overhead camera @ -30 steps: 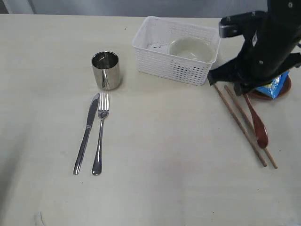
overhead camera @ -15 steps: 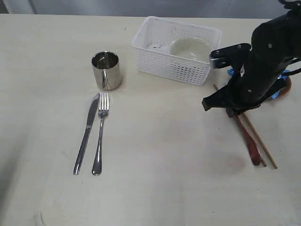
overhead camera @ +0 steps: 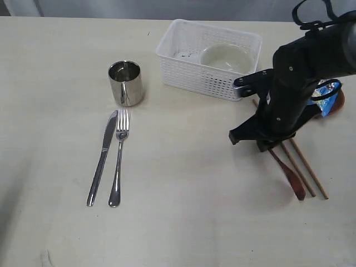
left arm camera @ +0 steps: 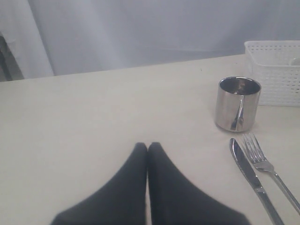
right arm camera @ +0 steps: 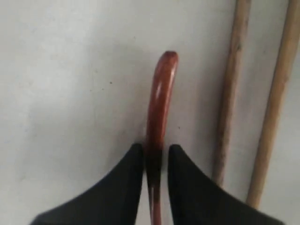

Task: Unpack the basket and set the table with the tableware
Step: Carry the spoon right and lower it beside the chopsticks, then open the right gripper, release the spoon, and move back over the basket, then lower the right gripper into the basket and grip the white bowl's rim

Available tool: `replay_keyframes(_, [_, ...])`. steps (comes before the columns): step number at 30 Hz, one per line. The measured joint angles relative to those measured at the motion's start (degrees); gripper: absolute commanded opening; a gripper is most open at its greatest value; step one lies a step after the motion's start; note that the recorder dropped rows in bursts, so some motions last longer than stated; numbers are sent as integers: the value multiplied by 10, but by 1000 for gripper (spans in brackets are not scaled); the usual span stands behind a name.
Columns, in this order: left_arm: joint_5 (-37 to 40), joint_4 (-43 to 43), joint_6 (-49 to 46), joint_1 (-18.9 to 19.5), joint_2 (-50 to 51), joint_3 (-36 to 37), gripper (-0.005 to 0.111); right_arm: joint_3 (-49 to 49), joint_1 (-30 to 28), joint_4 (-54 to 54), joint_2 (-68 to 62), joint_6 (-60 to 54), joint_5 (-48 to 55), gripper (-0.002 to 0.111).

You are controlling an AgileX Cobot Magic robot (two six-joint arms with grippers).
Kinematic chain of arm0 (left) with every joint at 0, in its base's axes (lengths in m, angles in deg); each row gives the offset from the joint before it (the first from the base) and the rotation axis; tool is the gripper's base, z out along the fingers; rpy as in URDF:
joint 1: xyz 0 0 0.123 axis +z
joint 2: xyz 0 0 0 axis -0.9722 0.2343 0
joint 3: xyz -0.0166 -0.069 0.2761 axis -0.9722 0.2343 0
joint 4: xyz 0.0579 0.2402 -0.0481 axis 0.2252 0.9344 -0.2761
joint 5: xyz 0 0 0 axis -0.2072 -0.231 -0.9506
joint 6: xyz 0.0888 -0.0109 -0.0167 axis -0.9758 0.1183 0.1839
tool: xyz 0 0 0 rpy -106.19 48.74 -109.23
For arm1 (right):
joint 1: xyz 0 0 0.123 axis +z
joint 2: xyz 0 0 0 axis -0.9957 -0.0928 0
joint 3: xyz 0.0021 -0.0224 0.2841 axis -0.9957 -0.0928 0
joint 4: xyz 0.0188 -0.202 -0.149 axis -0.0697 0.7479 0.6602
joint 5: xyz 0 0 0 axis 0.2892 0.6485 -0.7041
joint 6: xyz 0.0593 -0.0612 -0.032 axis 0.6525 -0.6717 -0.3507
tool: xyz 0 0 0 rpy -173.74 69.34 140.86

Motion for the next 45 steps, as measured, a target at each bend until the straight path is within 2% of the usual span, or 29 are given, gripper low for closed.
replay_keyframes(2, [0,0,0,0,0,0,0,1,0,0,0,1,-2,48])
replay_keyframes(4, [0,0,0,0,0,0,0,1,0,0,0,7,-2,52])
replay_keyframes(12, [0,0,0,0,0,0,0,18,1,-14,23,15,20,52])
replay_keyframes(15, [0,0,0,0,0,0,0,60,1,-17,65,15,71,52])
replay_keyframes(18, [0,0,0,0,0,0,0,88,1,-20,95,15,80,52])
replay_keyframes(21, [0,0,0,0,0,0,0,161,1,-27,107,15,80,52])
replay_keyframes(27, [0,0,0,0,0,0,0,349,1,-46,28,13,103,52])
replay_keyframes(30, [0,0,0,0,0,0,0,451,1,-46,-54,9,143,52])
replay_keyframes(33, [0,0,0,0,0,0,0,515,1,-48,-106,8,176,52])
replay_keyframes(38, [0,0,0,0,0,0,0,596,3,-58,-187,11,226,52])
replay_keyframes(45, [0,0,0,0,0,0,0,652,24,-61,-260,35,250,52])
